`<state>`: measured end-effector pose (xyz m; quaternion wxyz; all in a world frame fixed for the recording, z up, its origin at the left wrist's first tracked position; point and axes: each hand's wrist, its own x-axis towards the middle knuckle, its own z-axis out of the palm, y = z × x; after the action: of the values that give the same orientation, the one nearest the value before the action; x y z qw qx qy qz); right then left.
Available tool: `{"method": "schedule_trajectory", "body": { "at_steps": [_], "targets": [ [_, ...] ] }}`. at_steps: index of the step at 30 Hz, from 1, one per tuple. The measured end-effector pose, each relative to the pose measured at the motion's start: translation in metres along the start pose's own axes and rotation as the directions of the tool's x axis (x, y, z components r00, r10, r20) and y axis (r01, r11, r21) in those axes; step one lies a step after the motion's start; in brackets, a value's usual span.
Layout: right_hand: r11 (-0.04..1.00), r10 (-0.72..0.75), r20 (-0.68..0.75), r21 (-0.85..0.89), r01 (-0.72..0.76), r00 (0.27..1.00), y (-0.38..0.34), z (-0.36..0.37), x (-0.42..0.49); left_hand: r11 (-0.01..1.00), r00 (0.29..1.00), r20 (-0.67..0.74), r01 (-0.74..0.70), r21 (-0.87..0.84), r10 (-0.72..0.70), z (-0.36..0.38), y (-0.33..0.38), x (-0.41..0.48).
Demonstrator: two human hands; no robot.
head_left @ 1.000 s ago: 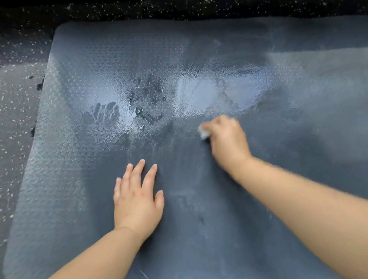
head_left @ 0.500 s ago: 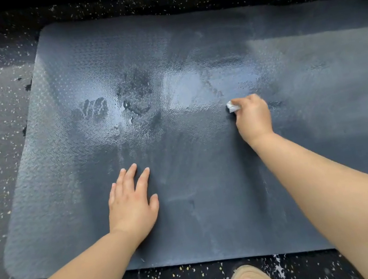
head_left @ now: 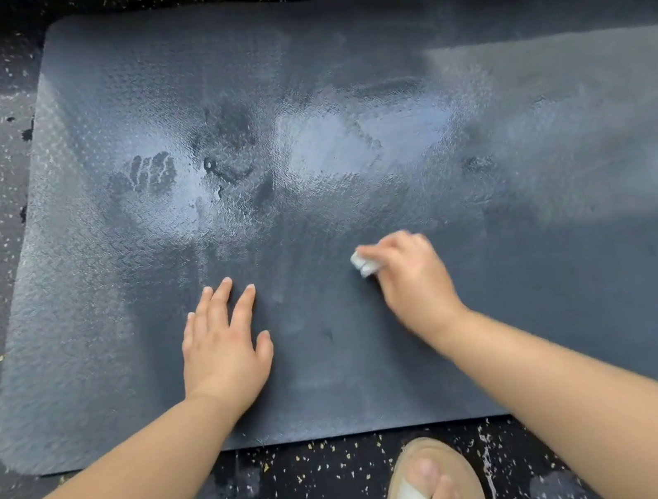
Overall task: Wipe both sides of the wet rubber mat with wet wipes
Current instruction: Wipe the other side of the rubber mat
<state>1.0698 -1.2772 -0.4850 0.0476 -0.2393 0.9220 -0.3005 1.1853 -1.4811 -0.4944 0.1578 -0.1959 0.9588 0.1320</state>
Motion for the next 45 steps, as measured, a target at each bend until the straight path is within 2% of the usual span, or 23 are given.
{"method": "schedule_trajectory", "body": {
  "at_steps": [1,3,5,7,9,11,13,15,17,18,20,22,23,24,26,28,31,33,35,38,40,42,45],
  "targets": [
    [0.991,0.107,-0.068,-0.073,-0.112,0.992,0.016,-0.008,0.011,1.000,1.000,-0.002,0.001,0.006,-0.001,0.000,0.000,0.000],
    [0.950,0.267,-0.093,-0.144,-0.278,0.959,0.040,-0.016,0.018,1.000,1.000,-0.006,0.005,0.006,-0.005,0.001,0.001,0.000],
    [0.945,0.283,-0.070,-0.150,-0.291,0.957,0.033,-0.014,0.010,1.000,1.000,-0.016,0.011,-0.001,-0.011,0.003,0.003,-0.001],
    [0.986,0.127,-0.005,-0.109,-0.127,0.992,0.006,-0.004,-0.017,1.000,0.999,-0.028,0.020,-0.009,-0.020,0.004,0.005,-0.002],
    [0.996,-0.070,0.146,-0.050,0.078,0.987,-0.027,0.011,-0.058,1.000,0.999,-0.038,0.026,-0.014,-0.027,0.005,0.005,-0.004],
    [0.973,-0.230,0.342,0.061,0.222,0.911,-0.052,0.024,-0.098,0.999,0.999,-0.044,0.031,-0.019,-0.032,0.006,0.006,-0.005],
    [0.952,-0.306,0.437,0.165,0.259,0.846,-0.059,0.029,-0.117,0.999,0.998,-0.048,0.033,-0.022,-0.034,0.006,0.006,-0.005],
    [0.961,-0.265,0.350,0.179,0.213,0.899,-0.049,0.022,-0.105,0.999,0.998,-0.044,0.034,-0.017,-0.035,0.006,0.007,-0.005],
    [0.989,-0.112,0.121,0.113,0.098,0.986,-0.025,0.005,-0.077,0.999,0.998,-0.042,0.041,-0.011,-0.042,0.007,0.007,-0.004],
    [0.998,-0.035,0.007,0.061,0.034,0.999,-0.009,-0.005,-0.063,0.999,0.998,-0.042,0.046,-0.008,-0.047,0.007,0.008,-0.005],
    [0.990,0.130,-0.133,-0.042,-0.137,0.983,0.024,-0.022,-0.044,0.998,0.997,-0.046,0.056,0.004,-0.055,0.007,0.009,-0.005],
    [0.943,0.313,-0.140,-0.071,-0.324,0.939,0.042,-0.029,-0.039,0.998,0.997,-0.050,0.067,0.011,-0.067,0.007,0.010,-0.004],
    [0.931,0.343,-0.127,-0.083,-0.354,0.931,0.041,-0.027,-0.041,0.997,0.996,-0.048,0.071,0.013,-0.071,0.007,0.011,-0.004],
    [0.941,0.313,-0.110,-0.101,-0.324,0.943,0.034,-0.023,-0.048,0.997,0.996,-0.044,0.074,0.016,-0.073,0.006,0.011,-0.004],
    [0.986,0.137,-0.017,-0.098,-0.138,0.990,0.009,-0.007,-0.073,0.996,0.996,-0.039,0.082,0.020,-0.081,0.006,0.012,-0.003],
    [1.000,-0.028,0.132,-0.001,0.028,0.991,-0.020,0.011,-0.107,0.996,0.995,-0.041,0.092,0.016,-0.091,0.007,0.014,-0.004],
    [0.986,-0.124,0.240,0.135,0.094,0.963,-0.036,0.021,-0.130,0.993,0.992,-0.048,0.121,0.004,-0.121,0.009,0.018,-0.005],
    [0.977,-0.153,0.197,0.177,0.119,0.968,-0.028,0.014,-0.120,0.990,0.990,-0.030,0.140,0.007,-0.140,0.008,0.020,-0.005],
    [0.988,-0.061,0.042,0.143,0.054,0.997,-0.009,-0.002,-0.100,0.988,0.988,-0.003,0.155,0.008,-0.155,0.005,0.021,-0.006],
    [0.976,0.218,-0.153,0.045,-0.214,0.964,0.033,-0.028,-0.074,0.986,0.984,0.065,0.165,0.028,-0.167,-0.003,0.023,-0.006],
    [0.935,0.356,-0.125,0.064,-0.350,0.926,0.050,-0.036,-0.068,0.985,0.982,0.082,0.165,0.047,-0.169,-0.006,0.024,-0.005],
    [0.924,0.383,-0.110,0.061,-0.378,0.917,0.051,-0.033,-0.068,0.988,0.989,0.052,0.132,0.079,-0.137,-0.006,0.022,-0.002],
    [0.903,0.425,-0.187,0.013,-0.430,0.886,0.034,-0.020,-0.071,0.986,0.999,0.024,0.018,0.166,-0.022,-0.004,0.009,0.003]
  ]
}}
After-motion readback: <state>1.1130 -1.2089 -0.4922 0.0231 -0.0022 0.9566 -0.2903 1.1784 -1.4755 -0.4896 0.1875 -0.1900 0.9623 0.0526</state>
